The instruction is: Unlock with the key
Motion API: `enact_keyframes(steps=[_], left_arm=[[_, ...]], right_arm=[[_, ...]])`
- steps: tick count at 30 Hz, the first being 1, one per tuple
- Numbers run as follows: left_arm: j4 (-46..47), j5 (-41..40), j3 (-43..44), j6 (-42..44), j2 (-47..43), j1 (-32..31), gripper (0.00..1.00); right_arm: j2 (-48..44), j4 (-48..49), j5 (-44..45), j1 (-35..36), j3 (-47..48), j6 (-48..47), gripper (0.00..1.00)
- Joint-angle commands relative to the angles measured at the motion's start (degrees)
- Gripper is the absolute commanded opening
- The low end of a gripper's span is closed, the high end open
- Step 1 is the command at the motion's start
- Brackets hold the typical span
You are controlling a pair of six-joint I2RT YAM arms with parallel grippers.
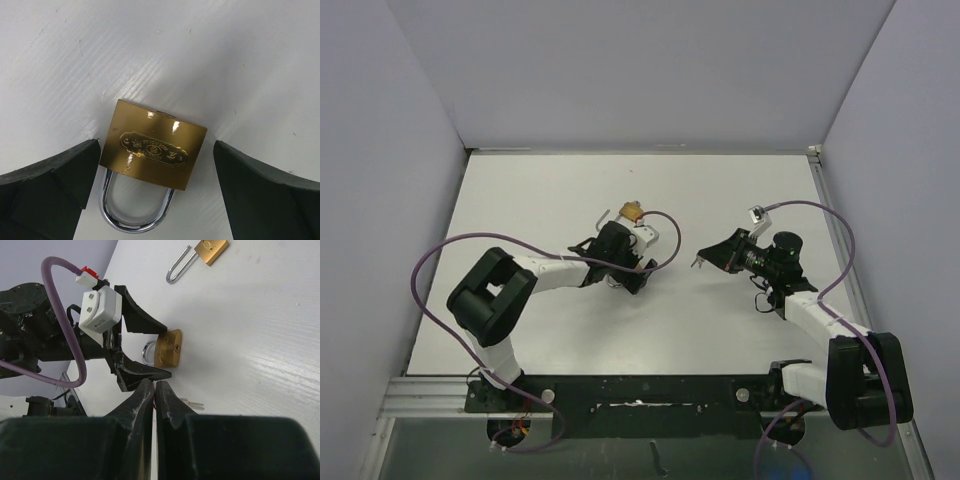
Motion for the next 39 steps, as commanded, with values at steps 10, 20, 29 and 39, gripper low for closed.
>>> enact_keyframes(steps=[10, 20, 29, 39], left_arm=[[1.06, -6.54, -2.11, -0.68, 1.18, -2.70, 0.92], [1.27, -7.84, -3.15, -3.73, 1.54, -2.79, 0.75], [0.39, -7.30, -3.16, -4.70, 2.05, -2.88, 0.17], [6.54, -5.95, -5.17, -6.30, -4.29, -3.93, 0.00]], right_arm=[[-1.21, 1.88, -0.68, -0.45, 0.48, -0.75, 0.00], [-0.74, 2.24, -0.67, -0.51, 0.35, -0.75, 0.00], [-0.41, 2.44, -0.68, -0.45, 0.47, -0.66, 0.00], [0.73, 2.32, -0.39, -0.37, 1.21, -0.75, 0.00]])
